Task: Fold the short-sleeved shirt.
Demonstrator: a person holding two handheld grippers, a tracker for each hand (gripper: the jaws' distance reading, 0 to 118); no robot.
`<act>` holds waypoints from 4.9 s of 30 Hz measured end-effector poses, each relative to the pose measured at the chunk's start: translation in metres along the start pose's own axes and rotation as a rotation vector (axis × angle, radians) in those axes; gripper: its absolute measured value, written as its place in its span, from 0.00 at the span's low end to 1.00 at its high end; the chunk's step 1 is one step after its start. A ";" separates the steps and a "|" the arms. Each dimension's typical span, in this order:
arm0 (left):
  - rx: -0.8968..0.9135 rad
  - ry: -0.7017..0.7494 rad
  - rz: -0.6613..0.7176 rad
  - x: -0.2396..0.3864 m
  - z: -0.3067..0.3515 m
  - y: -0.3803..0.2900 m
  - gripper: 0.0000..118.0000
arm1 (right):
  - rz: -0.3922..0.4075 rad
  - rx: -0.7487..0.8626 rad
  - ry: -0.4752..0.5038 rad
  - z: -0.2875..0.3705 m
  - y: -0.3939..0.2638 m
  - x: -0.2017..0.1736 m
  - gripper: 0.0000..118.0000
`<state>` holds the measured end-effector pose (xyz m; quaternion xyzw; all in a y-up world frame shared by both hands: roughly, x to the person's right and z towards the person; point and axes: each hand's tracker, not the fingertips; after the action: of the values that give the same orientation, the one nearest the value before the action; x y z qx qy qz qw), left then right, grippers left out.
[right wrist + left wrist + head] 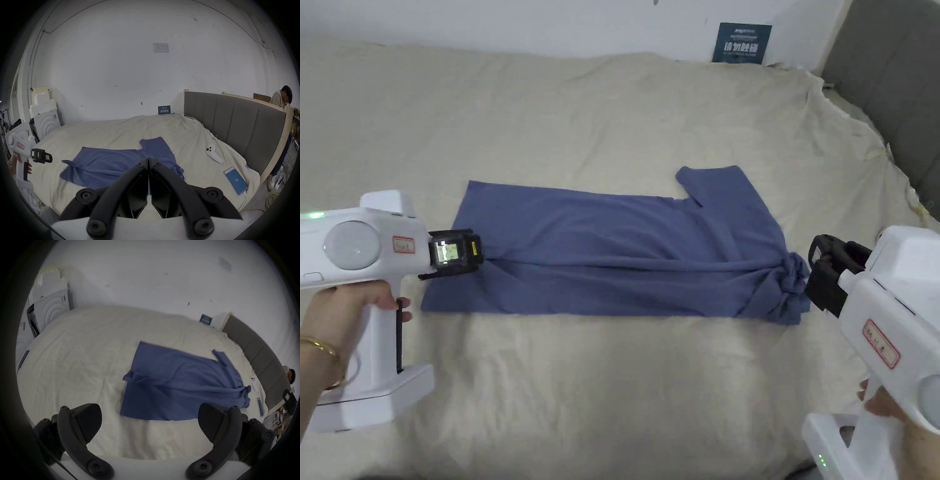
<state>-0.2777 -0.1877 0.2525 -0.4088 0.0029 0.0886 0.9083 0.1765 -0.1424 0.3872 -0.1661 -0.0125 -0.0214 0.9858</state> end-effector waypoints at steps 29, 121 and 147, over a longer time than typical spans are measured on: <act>-0.067 0.056 0.160 -0.022 -0.032 0.011 0.00 | -0.030 -0.356 -0.105 -0.086 0.009 0.043 0.01; 0.457 0.090 -0.086 0.030 0.100 -0.058 0.00 | 0.007 0.047 0.000 0.011 0.013 0.013 0.00; -0.209 0.172 0.005 -0.024 -0.135 0.076 0.85 | 0.058 -0.101 -0.041 -0.070 0.017 0.007 0.00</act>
<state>-0.3052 -0.2425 0.1081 -0.5075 0.0723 0.0552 0.8568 0.1857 -0.1493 0.3152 -0.2164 -0.0270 0.0100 0.9759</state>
